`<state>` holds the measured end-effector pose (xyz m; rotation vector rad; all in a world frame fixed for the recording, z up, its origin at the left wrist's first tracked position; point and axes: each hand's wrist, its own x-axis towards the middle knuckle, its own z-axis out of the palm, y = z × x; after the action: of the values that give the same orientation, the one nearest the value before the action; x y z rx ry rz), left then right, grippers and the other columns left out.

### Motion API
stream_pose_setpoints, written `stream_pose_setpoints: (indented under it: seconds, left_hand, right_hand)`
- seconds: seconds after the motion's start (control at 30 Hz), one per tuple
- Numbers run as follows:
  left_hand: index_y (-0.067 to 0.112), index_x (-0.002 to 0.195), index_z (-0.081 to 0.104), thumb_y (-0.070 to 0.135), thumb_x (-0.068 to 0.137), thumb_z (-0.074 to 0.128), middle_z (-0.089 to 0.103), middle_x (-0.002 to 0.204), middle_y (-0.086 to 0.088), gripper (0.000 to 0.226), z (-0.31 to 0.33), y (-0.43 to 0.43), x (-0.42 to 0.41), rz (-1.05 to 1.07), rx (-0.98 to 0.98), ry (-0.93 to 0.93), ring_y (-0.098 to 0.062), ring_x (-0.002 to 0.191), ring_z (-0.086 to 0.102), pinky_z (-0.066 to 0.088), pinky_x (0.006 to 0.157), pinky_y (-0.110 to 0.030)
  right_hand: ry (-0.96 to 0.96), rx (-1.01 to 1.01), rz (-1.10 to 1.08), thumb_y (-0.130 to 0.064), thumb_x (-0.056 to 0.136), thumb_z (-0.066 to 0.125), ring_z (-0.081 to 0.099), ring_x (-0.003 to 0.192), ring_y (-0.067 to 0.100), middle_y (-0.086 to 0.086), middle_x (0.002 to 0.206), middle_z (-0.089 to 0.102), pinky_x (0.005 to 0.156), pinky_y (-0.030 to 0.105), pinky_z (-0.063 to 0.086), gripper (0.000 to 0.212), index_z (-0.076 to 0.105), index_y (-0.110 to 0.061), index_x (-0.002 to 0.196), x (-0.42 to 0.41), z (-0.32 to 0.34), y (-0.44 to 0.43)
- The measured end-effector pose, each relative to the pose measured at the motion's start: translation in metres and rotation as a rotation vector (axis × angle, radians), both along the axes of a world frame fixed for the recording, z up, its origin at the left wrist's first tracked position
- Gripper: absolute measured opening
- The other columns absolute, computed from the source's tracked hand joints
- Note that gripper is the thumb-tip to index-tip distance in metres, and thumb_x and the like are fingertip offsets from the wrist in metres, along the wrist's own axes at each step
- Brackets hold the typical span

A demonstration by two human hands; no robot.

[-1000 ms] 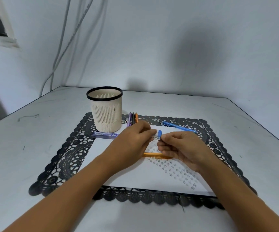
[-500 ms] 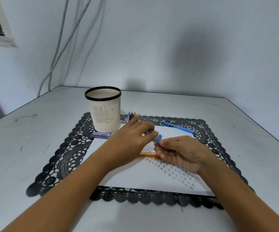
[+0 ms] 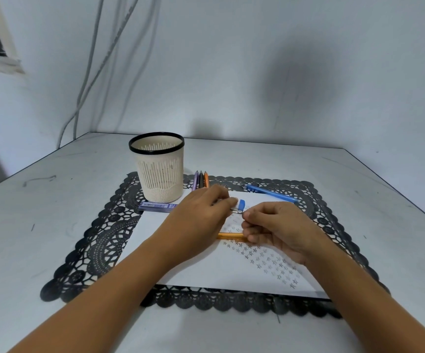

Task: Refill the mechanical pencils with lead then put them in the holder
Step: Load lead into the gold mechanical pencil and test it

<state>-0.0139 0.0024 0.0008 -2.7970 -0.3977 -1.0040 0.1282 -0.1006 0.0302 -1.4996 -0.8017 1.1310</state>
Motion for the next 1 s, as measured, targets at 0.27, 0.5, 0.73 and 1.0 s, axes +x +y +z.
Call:
stream_pose_setpoints:
  seconds: [0.27,0.5,0.73,1.0]
  left_hand:
    - [0.002,0.103,0.065,0.014,0.085,0.053,0.063,0.093,-0.012,0.024,0.0022,-0.0032,-0.0008,0.006,-0.134,0.015,-0.024,0.070,0.061,0.048,0.059,-0.028]
    - [0.002,0.103,0.065,0.015,0.084,0.054,0.063,0.093,-0.011,0.026,0.0019,-0.0053,-0.0009,0.023,-0.167,0.016,-0.023,0.071,0.062,0.047,0.059,-0.025]
    - [0.004,0.104,0.065,0.018,0.085,0.051,0.062,0.095,-0.009,0.027,0.0001,-0.0070,0.0005,0.008,-0.225,0.009,-0.022,0.074,0.062,0.049,0.061,-0.027]
    - [0.003,0.103,0.065,0.019,0.087,0.050,0.062,0.094,-0.009,0.027,-0.0002,-0.0049,-0.0002,0.017,-0.241,-0.016,-0.023,0.073,0.061,0.051,0.060,-0.030]
  right_hand:
    - [-0.212,0.048,-0.045,-0.004,0.086,0.061,0.063,0.056,0.017,0.011,0.067,0.067,0.066,0.033,0.059,0.007,0.066,0.000,0.084,0.0013,-0.0003,-0.0012]
    - [-0.307,0.094,-0.070,0.002,0.083,0.061,0.065,0.061,0.015,0.010,0.069,0.068,0.065,0.029,0.058,0.007,0.065,-0.004,0.081,0.0009,-0.0011,-0.0009]
    - [-0.429,0.119,-0.080,-0.002,0.082,0.063,0.066,0.063,0.014,0.009,0.071,0.068,0.062,0.024,0.057,0.006,0.065,-0.007,0.081,-0.0014,-0.0025,0.0000]
    - [-0.476,0.126,-0.117,-0.008,0.087,0.059,0.064,0.055,0.008,0.005,0.068,0.069,0.058,0.022,0.056,0.012,0.067,-0.010,0.078,0.0018,-0.0017,-0.0008]
